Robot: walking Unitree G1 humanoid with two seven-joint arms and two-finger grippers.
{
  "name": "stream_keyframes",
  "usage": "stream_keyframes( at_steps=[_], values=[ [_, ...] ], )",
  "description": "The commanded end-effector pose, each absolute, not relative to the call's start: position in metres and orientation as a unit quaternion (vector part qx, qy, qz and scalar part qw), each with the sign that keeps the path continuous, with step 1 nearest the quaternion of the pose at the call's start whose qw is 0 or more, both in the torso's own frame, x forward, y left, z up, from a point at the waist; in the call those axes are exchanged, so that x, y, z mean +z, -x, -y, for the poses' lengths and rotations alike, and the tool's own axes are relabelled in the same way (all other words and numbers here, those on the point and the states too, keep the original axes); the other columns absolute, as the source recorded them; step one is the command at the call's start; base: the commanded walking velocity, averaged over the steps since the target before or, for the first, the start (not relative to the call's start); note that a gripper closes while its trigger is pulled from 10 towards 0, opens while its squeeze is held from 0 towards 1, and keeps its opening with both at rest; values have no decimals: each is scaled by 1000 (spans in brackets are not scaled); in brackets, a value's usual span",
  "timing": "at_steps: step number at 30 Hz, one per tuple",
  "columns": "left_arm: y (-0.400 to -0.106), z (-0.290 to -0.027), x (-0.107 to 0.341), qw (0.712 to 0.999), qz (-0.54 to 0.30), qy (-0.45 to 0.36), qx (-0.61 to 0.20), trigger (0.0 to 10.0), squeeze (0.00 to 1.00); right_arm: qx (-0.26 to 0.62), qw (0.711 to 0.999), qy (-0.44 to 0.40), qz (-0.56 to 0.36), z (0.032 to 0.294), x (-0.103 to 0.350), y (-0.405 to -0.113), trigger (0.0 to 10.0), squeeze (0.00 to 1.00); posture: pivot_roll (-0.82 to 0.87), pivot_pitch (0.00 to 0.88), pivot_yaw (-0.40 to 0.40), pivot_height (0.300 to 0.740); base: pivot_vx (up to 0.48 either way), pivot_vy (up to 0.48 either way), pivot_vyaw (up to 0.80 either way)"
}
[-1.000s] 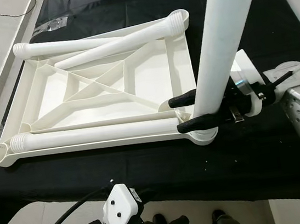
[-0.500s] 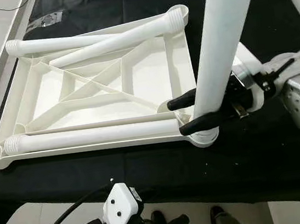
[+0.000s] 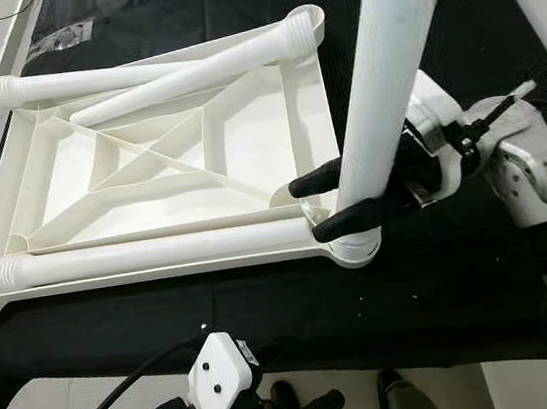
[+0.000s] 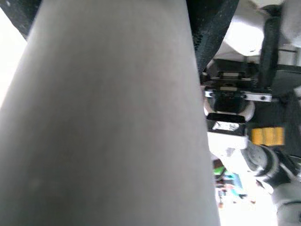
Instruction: Building children table
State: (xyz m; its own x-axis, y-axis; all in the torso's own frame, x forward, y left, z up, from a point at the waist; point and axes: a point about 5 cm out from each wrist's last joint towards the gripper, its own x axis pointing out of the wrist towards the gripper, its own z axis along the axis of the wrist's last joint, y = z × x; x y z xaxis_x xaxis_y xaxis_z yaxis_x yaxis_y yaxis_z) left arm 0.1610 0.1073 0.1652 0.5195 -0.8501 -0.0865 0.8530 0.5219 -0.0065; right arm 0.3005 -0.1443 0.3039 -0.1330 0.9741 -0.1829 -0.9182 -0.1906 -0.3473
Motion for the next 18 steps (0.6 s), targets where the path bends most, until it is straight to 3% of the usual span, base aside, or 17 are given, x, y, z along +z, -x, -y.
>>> stream_keyframes(
  at_steps=[1,5,9,10,11,15,17,18],
  values=[
    [-158,-107,160,870,-57,-10,-490,10000,0,744,639,192,36,142,283,-302,10000,0,30,436,169,740,0,0,0],
    [-158,-107,160,869,-57,-10,-492,10000,0,680,691,241,49,147,273,-301,10000,0,22,427,170,740,0,0,0],
    [-159,-107,159,869,-57,-11,-491,10000,0,657,708,255,43,147,268,-296,10000,0,20,425,169,740,0,0,0],
    [-159,-107,159,869,-57,-11,-491,10000,0,621,737,265,30,145,260,-290,10000,0,14,417,164,740,0,0,0],
    [-159,-107,159,869,-57,-11,-491,10000,0,608,747,268,27,145,258,-288,10000,0,14,417,164,740,0,0,0],
    [-159,-106,158,870,-57,-12,-490,10000,0,588,762,271,23,144,255,-285,10000,0,13,412,158,740,0,0,0],
    [-160,-106,158,870,-56,-12,-489,10000,0,550,795,258,1,140,246,-278,10000,0,0,403,152,740,0,0,0],
    [-160,-106,158,870,-56,-12,-489,10000,0,550,795,258,1,140,246,-278,10000,0,0,403,152,740,0,0,0]
  ],
)
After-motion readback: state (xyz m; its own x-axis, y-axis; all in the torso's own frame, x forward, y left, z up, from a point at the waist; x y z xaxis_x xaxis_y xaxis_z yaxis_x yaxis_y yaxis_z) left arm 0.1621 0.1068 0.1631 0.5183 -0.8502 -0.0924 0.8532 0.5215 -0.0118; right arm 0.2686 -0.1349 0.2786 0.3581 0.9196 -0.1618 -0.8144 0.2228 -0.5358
